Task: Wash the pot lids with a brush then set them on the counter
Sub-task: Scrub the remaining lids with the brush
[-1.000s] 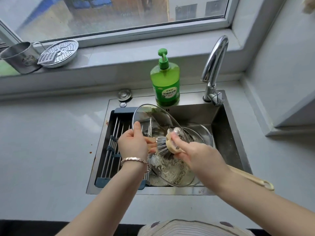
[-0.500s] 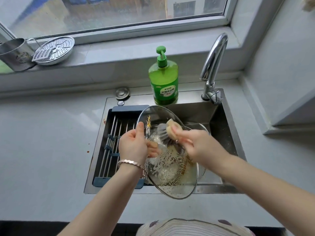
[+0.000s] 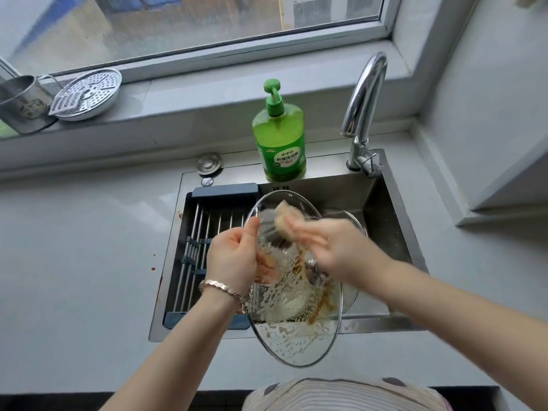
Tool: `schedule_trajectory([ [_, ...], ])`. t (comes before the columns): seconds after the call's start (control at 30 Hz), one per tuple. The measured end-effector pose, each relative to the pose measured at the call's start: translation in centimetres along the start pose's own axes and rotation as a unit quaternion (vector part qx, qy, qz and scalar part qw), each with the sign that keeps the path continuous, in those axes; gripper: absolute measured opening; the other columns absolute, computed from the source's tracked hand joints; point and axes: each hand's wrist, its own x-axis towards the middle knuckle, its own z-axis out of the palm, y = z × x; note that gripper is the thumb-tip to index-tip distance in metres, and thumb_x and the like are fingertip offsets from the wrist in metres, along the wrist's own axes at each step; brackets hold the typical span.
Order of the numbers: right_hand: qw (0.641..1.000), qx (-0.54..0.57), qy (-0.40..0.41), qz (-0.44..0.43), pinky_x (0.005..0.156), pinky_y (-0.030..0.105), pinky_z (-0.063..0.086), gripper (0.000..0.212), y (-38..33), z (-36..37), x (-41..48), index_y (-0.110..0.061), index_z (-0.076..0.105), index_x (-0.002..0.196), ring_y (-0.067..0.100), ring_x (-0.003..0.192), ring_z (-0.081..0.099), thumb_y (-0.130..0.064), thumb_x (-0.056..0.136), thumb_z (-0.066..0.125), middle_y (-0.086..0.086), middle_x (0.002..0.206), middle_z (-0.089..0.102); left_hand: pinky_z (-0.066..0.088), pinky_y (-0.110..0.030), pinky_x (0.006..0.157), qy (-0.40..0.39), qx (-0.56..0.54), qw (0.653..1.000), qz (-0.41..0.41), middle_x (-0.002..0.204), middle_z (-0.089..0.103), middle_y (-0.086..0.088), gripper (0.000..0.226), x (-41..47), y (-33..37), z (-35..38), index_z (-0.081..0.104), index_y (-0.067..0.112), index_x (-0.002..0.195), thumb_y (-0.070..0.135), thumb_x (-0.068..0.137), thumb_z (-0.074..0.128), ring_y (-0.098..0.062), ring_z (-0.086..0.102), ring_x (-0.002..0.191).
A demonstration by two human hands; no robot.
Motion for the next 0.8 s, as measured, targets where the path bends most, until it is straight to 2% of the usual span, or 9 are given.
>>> schedule_trajectory([
  [0.07, 0.995, 0.048, 0.041, 0.072, 0.099, 0.038, 0.047, 0.042, 1.1, -1.4, 1.4, -0.026, 0.044, 0.134, 0.021, 0.115, 0.058, -0.013, 0.095, 0.049, 0.000, 0.130, 0.058, 0.054, -0.034, 0.045, -0.029, 0.003, 1.000, 0.001, 0.055, 0.065, -0.018, 0.042, -0.3, 0.2, 0.2, 0.053, -0.002, 0.069, 0.034, 0.090, 0.052, -0.026, 0.066, 0.047],
  [0.1, 0.996, 0.047, 0.043, 0.069, 0.100, 0.036, 0.046, 0.041, 0.9, -1.5, 1.3, -0.025, 0.046, 0.134, 0.015, 0.115, 0.058, -0.012, 0.095, 0.050, -0.001, 0.132, 0.056, 0.054, -0.034, 0.045, -0.043, 0.006, 0.999, 0.004, 0.055, 0.065, -0.018, 0.040, -0.3, 0.1, 0.3, 0.054, -0.003, 0.070, 0.031, 0.090, 0.054, -0.026, 0.066, 0.047],
  [0.23, 1.000, 0.003, 0.014, -0.027, 0.061, 0.035, 0.052, 0.047, -0.7, -0.4, 0.1, -0.031, 0.038, 0.132, 0.015, 0.064, 0.059, -0.009, 0.093, 0.051, 0.008, 0.099, 0.071, 0.054, -0.039, 0.044, -0.063, -0.012, 0.998, 0.014, 0.054, 0.065, -0.019, 0.032, -0.1, 0.0, -0.5, 0.055, -0.005, 0.077, 0.025, 0.088, 0.057, -0.031, 0.066, 0.048],
  [0.33, 0.994, 0.016, 0.079, 0.072, 0.085, 0.034, 0.053, 0.041, 1.3, -2.6, 2.0, -0.028, 0.040, 0.134, 0.021, 0.092, 0.066, -0.017, 0.096, 0.048, 0.006, 0.123, 0.063, 0.053, -0.041, 0.044, -0.056, -0.005, 0.997, 0.048, 0.054, 0.064, -0.019, 0.033, -0.1, 0.2, -0.6, 0.051, 0.003, 0.066, 0.030, 0.084, 0.057, -0.030, 0.067, 0.049],
  [0.37, 0.994, 0.007, 0.078, 0.073, 0.085, 0.037, 0.053, 0.040, 1.2, -2.5, 2.0, -0.026, 0.042, 0.135, 0.024, 0.091, 0.066, -0.018, 0.096, 0.047, 0.008, 0.122, 0.063, 0.054, -0.039, 0.044, -0.052, 0.000, 0.997, 0.057, 0.054, 0.064, -0.019, 0.034, 0.0, 0.1, -0.5, 0.051, 0.003, 0.066, 0.031, 0.085, 0.056, -0.029, 0.067, 0.049],
  [0.5, 0.997, -0.039, 0.000, -0.065, 0.058, 0.035, 0.050, 0.046, -0.8, 0.7, -0.4, -0.030, 0.036, 0.137, 0.021, 0.063, 0.055, -0.014, 0.095, 0.046, 0.012, 0.087, 0.066, 0.055, -0.038, 0.043, -0.047, -0.026, 0.997, 0.064, 0.054, 0.064, -0.019, 0.042, 0.4, -0.1, -0.9, 0.057, -0.003, 0.074, 0.038, 0.081, 0.053, -0.030, 0.066, 0.047],
  [0.67, 0.990, 0.026, 0.104, 0.094, 0.059, 0.018, 0.048, 0.039, 2.4, -2.3, 2.8, -0.029, 0.042, 0.135, 0.007, 0.067, 0.064, -0.019, 0.098, 0.047, 0.007, 0.118, 0.065, 0.052, -0.032, 0.040, -0.057, -0.026, 0.996, 0.061, 0.051, 0.063, -0.019, 0.032, 0.2, -0.1, -1.0, 0.050, 0.005, 0.066, 0.030, 0.085, 0.055, -0.032, 0.065, 0.047],
  [0.73, 0.999, 0.015, 0.048, 0.016, 0.049, 0.020, 0.044, 0.044, 1.8, -0.8, 1.3, -0.030, 0.035, 0.135, 0.006, 0.052, 0.053, -0.013, 0.096, 0.047, 0.011, 0.097, 0.070, 0.052, -0.034, 0.040, -0.046, -0.024, 0.997, 0.061, 0.051, 0.063, -0.018, 0.031, 0.4, -0.2, -1.0, 0.050, 0.004, 0.065, 0.026, 0.087, 0.054, -0.030, 0.065, 0.047],
  [0.8, 0.999, -0.001, -0.010, -0.050, 0.054, 0.034, 0.049, 0.046, 1.2, 0.6, -0.7, -0.035, 0.034, 0.130, 0.020, 0.058, 0.054, -0.011, 0.094, 0.049, 0.013, 0.083, 0.067, 0.052, -0.035, 0.039, -0.038, -0.030, 0.997, 0.059, 0.051, 0.064, -0.018, 0.032, 0.7, -0.3, -1.4, 0.051, 0.002, 0.067, 0.027, 0.087, 0.055, -0.029, 0.065, 0.045],
])
